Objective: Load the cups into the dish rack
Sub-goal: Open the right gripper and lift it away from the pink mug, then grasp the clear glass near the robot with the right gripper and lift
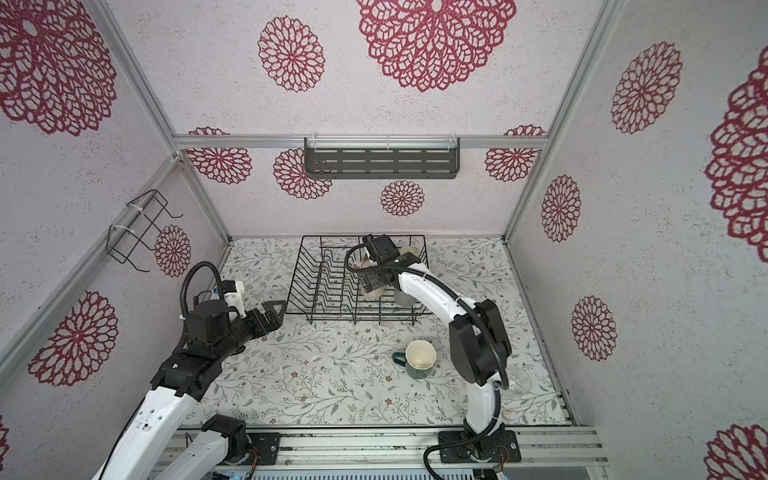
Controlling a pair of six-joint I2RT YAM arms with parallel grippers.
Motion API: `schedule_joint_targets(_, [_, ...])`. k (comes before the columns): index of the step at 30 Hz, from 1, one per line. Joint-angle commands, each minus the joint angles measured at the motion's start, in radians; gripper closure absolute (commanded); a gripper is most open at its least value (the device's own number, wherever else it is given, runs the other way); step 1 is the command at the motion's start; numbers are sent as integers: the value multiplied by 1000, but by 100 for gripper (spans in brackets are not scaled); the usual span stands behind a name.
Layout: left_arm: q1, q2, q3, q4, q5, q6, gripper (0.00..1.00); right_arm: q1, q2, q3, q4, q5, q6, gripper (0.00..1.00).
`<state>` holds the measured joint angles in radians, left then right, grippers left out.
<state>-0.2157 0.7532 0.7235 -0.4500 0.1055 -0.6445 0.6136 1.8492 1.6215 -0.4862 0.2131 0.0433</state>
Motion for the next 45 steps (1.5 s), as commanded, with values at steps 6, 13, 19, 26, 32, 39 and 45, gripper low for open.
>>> schedule_joint_targets(6, [-31,36,58,91,187,26,3,-25,-387,-341,256,188,202,1])
schedule_joint_targets(13, [-240,155,131,74,70,122,3,-129,-718,-723,331,410,454,1])
schedule_joint_targets(19, [-313,266,174,74,17,142,2,-221,-816,-789,28,511,775,1])
schedule_joint_targets(26, [-358,333,175,114,-1,158,3,-503,-903,-845,-194,407,954,1])
schedule_joint_targets(32, [-392,372,181,145,33,184,3,-741,-924,-882,-280,270,928,1])
schedule_joint_targets(39, [-419,415,189,143,28,194,3,-848,-952,-951,-281,196,927,3])
schedule_joint_targets(45, [-428,417,188,140,26,198,3,-850,-916,-1009,-243,105,933,10])
